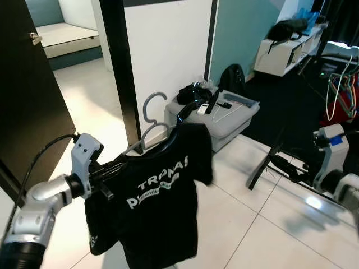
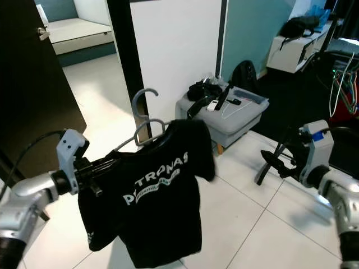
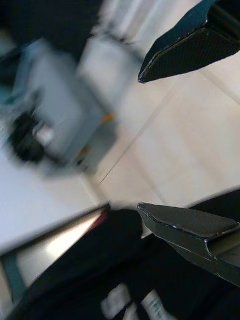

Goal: Hang hanger

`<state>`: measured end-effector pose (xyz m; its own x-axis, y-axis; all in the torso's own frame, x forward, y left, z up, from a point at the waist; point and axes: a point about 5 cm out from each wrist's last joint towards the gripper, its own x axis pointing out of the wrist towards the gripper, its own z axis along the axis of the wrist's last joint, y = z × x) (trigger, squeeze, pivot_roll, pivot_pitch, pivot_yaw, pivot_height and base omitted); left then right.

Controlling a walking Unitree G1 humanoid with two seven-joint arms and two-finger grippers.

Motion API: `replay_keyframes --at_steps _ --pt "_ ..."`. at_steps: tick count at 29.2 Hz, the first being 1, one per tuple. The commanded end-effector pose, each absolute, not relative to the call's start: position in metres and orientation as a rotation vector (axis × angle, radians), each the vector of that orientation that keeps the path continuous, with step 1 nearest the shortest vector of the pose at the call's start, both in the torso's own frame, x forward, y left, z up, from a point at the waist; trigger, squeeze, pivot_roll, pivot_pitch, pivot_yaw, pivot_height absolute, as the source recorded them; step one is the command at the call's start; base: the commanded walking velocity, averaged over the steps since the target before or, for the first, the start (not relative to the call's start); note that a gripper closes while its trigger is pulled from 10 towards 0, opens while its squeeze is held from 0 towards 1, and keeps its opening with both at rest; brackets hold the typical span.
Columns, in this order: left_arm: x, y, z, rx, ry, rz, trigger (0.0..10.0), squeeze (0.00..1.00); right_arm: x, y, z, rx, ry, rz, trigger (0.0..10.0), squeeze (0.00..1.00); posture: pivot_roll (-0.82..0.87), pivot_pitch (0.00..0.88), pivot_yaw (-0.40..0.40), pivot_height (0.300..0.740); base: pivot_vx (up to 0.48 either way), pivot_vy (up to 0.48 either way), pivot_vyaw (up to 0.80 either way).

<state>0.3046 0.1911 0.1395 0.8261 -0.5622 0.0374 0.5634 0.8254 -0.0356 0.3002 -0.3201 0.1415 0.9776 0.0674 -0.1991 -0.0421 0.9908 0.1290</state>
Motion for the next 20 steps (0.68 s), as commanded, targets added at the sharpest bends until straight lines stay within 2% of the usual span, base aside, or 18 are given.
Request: replay_keyframes --at_steps 1,4,8,20 --pt "0.306 0.185 0.141 -0.076 -0.06 -0.567 10.0 0.0 0.293 -0.33 0.126 0.16 0.226 -0.054 10.0 0.0 -0.04 0.045 -0.011 0.74 0.0 0.0 -0.74" --pt "0.311 0.182 0.124 -0.093 -0.033 -0.447 10.0 0.0 0.291 -0.331 0.114 0.194 0.242 -0.135 10.0 0.0 -0.05 0.043 -0.013 0.74 0.0 0.0 -0.74" --pt "0.315 0.181 0.112 -0.128 0.006 -0.362 10.0 0.0 0.295 -0.322 0.105 0.186 0.258 -0.135 10.0 0.0 -0.05 0.039 -0.025 0.74 0.0 0.0 -0.74" --pt "0.315 0.172 0.112 -0.099 -0.019 -0.301 10.0 0.0 0.303 -0.311 0.097 0.159 0.261 -0.174 10.0 0.0 -0.05 0.03 -0.033 0.74 0.0 0.0 -0.75"
